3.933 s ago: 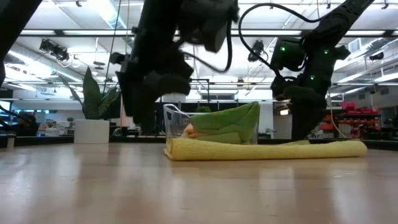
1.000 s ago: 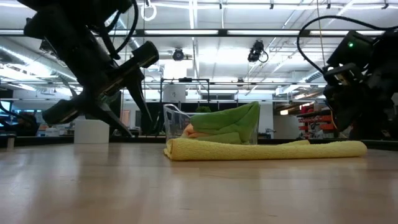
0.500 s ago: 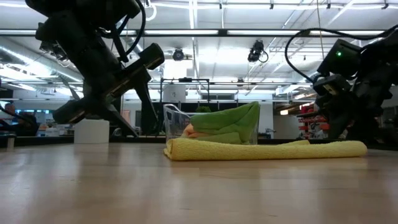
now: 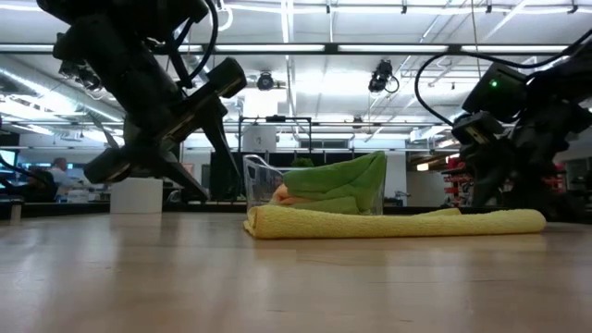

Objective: Fold microfiber towels
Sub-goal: Fold the yellow microfiber cloth

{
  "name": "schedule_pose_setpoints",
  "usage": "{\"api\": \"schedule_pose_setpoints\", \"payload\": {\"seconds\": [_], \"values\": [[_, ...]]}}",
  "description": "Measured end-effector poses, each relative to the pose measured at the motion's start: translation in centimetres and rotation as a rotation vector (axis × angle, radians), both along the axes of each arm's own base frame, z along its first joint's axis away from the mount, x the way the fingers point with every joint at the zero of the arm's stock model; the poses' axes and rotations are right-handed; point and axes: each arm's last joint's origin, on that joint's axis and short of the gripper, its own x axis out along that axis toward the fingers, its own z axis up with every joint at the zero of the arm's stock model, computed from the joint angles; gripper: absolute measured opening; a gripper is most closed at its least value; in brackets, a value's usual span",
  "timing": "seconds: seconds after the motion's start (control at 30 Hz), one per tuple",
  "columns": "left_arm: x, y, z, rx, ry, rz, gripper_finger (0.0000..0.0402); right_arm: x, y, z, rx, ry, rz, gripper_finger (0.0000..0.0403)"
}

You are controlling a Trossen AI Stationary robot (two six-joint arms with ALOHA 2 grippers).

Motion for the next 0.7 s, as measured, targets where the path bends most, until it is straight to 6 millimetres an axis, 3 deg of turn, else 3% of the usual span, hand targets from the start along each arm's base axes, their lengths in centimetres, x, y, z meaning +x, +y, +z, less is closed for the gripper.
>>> {"api": "schedule_pose_setpoints", "payload": {"seconds": [0.5,0.7], "values": [[0.0,0.0,0.0,0.058,0.003,-0.053,0.0191,0.5,-0.2,-0.5,0.040,0.016,-0.056,0.0160],[0.0,0.0,0.0,0.075,0.007,-0.071,0.0192,1.7,-0.6,0.2,0.024,0.025,-0.065,0.0160]]}}
